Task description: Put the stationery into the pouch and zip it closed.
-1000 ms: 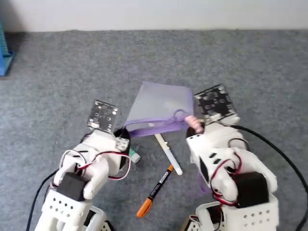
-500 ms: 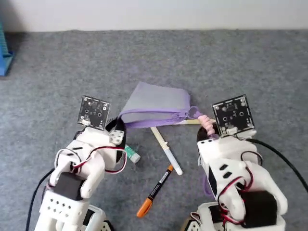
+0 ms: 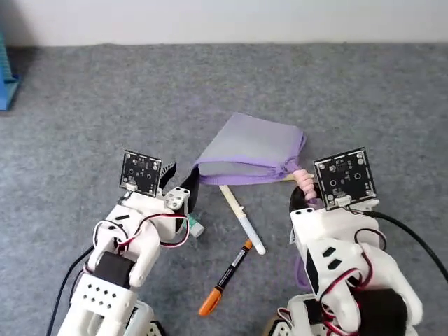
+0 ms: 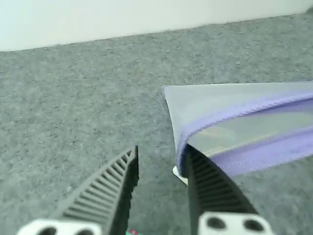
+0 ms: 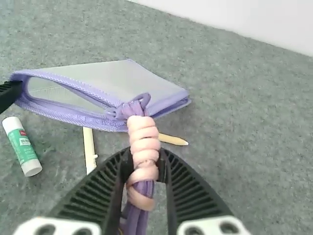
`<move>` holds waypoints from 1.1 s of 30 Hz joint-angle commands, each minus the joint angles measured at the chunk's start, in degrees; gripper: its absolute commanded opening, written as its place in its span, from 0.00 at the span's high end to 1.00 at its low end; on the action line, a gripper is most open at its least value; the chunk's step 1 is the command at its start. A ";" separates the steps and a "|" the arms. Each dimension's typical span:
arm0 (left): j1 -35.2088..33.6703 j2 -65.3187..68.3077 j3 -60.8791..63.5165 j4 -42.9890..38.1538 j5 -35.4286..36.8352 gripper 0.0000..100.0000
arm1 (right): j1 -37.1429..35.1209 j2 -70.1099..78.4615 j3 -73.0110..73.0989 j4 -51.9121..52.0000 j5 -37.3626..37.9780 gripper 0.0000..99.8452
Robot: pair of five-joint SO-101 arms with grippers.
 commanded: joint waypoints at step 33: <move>4.92 3.08 -0.31 -6.24 -0.09 0.85 | -4.09 -0.04 -0.35 2.95 0.09 0.99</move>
